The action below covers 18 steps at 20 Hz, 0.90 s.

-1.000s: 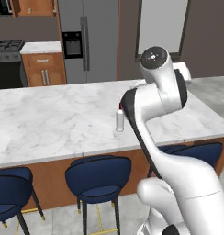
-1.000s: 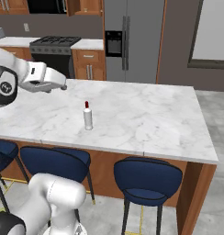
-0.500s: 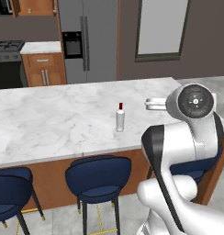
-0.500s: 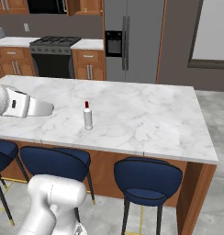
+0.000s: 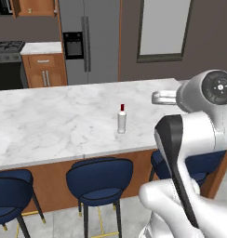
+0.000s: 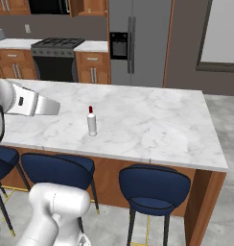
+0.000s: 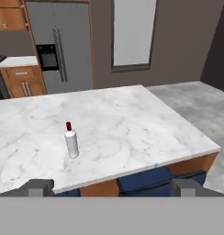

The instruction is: Get the candle and the liquor from the cabinet and move them to the dining counter.

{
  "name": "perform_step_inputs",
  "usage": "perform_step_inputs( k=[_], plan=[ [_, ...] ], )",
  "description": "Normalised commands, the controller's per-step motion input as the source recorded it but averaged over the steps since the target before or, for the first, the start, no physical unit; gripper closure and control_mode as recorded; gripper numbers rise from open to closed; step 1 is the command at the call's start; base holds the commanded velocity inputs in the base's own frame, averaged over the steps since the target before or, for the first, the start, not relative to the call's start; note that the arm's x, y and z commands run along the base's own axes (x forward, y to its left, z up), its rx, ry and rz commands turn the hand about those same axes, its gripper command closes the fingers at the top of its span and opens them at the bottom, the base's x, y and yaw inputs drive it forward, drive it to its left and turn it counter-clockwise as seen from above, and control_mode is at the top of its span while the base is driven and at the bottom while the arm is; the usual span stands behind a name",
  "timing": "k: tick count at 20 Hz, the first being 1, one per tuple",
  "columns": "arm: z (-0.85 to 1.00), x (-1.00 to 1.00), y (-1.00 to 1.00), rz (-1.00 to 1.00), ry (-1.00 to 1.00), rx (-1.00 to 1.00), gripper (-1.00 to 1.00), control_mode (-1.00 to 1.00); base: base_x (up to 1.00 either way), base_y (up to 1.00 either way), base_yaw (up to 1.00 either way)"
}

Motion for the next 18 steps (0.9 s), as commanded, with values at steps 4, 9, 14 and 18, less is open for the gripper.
perform_step_inputs(
  k=[4,9,14,18],
  plan=[
    [0.07,0.08,-0.23,0.24,0.13,0.00,-1.00,-1.00,0.00,0.00,0.00],
    [-0.12,0.00,-0.34,0.26,0.00,0.00,-1.00,-1.00,0.00,0.00,0.00],
    [-0.16,0.00,0.00,0.09,0.00,0.00,-1.00,-1.00,0.00,0.00,0.00],
    [-0.01,-0.02,0.02,0.02,0.00,0.00,-1.00,-1.00,0.00,0.00,0.00]
  ],
)
